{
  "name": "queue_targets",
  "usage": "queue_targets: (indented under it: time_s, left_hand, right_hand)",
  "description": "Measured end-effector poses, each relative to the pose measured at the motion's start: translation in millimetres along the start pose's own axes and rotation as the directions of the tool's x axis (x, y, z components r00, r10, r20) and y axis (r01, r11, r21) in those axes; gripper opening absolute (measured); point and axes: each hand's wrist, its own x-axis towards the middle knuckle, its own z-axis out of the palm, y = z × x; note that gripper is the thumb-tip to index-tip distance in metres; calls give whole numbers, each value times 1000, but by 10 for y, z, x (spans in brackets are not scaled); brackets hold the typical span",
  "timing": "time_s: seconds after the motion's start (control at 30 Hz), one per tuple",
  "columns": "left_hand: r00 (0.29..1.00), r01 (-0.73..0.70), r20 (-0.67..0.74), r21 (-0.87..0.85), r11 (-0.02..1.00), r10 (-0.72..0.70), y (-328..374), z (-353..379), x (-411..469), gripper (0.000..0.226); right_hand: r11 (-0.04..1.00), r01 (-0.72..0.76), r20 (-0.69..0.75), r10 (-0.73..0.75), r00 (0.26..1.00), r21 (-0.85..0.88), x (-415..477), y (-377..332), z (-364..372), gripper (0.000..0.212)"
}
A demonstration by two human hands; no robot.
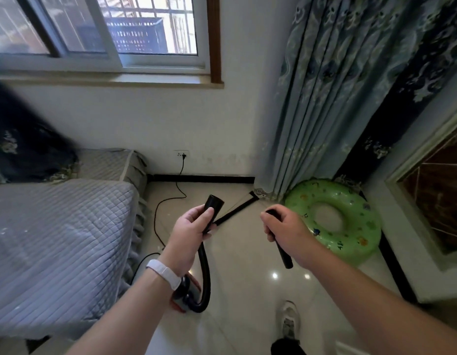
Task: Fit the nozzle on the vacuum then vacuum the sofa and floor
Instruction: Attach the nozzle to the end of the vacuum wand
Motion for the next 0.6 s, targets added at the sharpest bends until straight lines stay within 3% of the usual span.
queue_targets:
  time_s: [0.13, 0.4, 0.6]
  left_hand:
    - [998, 10, -67, -1, 1000, -10, 52, 395, 356, 24]
    - [988, 40, -152, 20, 999, -37, 202, 1493, 1151, 25]
    - [977, 48, -208, 10, 999, -45, 285, 1833, 1571, 26]
  right_hand:
    - [999, 23, 54, -21, 998, -48, 497, 54, -416, 17]
    - [999, -16, 77, 14, 997, 34, 1598, 208, -1460, 15]
    - [997, -58, 129, 51, 990, 49, 2271, 324, -1655, 17]
